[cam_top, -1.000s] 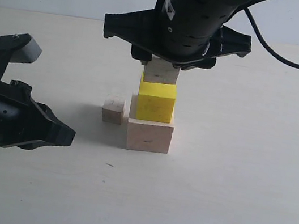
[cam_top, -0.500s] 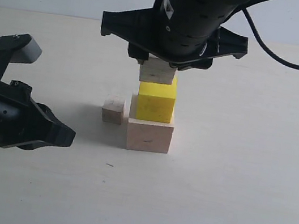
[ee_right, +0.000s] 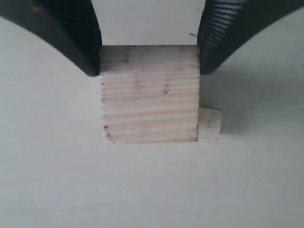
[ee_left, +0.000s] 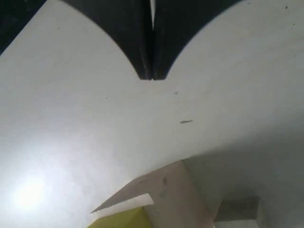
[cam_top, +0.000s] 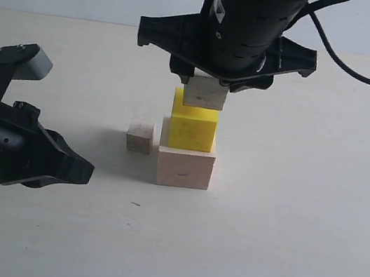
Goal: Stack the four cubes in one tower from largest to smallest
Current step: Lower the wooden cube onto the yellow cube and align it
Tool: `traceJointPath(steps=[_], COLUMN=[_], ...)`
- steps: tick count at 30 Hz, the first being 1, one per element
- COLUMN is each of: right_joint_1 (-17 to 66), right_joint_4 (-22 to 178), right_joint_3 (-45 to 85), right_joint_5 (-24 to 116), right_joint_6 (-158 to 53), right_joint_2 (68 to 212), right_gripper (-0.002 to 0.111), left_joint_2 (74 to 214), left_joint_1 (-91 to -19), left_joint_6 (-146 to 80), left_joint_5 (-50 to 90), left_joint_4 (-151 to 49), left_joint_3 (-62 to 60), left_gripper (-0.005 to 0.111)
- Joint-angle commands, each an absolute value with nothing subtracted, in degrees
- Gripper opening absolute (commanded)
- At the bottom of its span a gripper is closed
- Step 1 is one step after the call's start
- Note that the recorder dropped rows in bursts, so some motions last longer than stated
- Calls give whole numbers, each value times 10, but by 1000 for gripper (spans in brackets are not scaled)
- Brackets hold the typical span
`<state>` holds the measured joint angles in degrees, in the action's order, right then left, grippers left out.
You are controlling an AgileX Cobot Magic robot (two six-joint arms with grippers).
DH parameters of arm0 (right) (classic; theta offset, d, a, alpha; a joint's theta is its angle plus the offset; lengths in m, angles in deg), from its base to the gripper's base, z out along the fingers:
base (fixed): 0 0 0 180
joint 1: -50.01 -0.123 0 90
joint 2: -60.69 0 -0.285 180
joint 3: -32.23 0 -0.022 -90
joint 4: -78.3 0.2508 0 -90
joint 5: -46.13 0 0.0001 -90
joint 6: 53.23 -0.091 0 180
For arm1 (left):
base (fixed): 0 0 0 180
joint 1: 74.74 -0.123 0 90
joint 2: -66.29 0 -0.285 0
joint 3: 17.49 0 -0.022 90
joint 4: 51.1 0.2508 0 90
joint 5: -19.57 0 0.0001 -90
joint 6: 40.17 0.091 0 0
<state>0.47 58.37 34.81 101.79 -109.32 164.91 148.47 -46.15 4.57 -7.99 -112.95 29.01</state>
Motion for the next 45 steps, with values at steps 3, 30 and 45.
traceJointPath(steps=[3,30,45], right_joint_1=[7,7,7], right_joint_4=[593,573,582], right_joint_3=[348,348,348], right_joint_5=[992,1004,1000], right_joint_6=[-1074,-1088,-1088], right_joint_2=[1662,1665,1684], right_gripper=[0,0,0], left_joint_2=[1480,1480,1480], left_joint_1=[-462,-462,-462], left_joint_6=[46,46,46], left_joint_5=[-84,-80,-79], left_joint_4=[-1134,-1134,-1134], left_joint_3=[291,291,291], left_gripper=[0,0,0])
